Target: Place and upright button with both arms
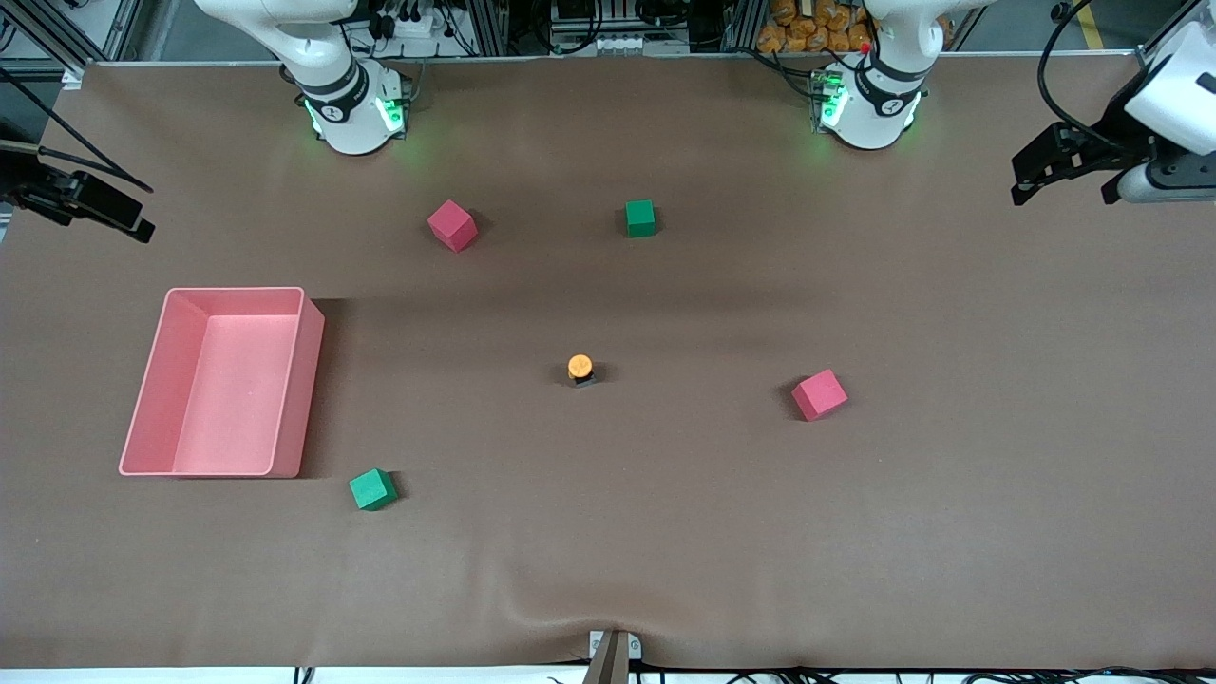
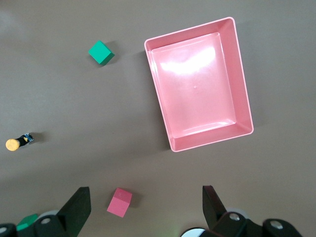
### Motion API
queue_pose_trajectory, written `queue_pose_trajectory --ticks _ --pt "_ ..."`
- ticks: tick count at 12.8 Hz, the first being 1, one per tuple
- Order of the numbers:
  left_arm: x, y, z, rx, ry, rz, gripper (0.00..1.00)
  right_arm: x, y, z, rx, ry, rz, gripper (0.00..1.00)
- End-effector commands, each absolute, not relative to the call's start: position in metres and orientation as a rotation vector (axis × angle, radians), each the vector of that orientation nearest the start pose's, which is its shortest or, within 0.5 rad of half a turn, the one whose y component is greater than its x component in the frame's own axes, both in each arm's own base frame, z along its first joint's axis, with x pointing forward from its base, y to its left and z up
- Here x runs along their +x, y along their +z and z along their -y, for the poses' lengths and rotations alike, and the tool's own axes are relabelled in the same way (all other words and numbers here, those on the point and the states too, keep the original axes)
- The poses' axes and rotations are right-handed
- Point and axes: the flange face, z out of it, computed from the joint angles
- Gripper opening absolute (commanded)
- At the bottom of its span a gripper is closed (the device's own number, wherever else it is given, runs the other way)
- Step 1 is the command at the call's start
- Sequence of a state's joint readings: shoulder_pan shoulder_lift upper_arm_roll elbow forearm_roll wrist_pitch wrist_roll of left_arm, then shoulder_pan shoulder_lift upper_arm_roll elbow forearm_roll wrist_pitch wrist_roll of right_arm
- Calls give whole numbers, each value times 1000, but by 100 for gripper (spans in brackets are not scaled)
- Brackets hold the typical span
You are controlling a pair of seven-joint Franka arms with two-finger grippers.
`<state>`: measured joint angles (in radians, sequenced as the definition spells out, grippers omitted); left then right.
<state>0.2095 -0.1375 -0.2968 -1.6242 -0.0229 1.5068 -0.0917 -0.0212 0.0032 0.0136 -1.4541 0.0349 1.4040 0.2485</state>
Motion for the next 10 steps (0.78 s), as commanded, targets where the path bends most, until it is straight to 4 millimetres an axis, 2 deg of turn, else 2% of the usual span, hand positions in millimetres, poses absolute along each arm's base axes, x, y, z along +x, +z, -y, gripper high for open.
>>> queue_pose_trajectory --ticks 1,7,8,9,10 --pt "505 676 55 -3128 -63 4 100 533 666 6 -3068 94 -387 100" --pt "535 676 26 -3157 -79 52 100 534 663 4 -3097 97 -354 100" --pt "540 682 34 -3161 -101 35 100 534 663 3 -3111 96 -322 100" --pt "545 680 21 -3153 -98 63 100 533 664 0 -3130 92 -286 100" --pt "545 679 20 -3152 -91 57 100 533 664 0 -3141 91 -270 100"
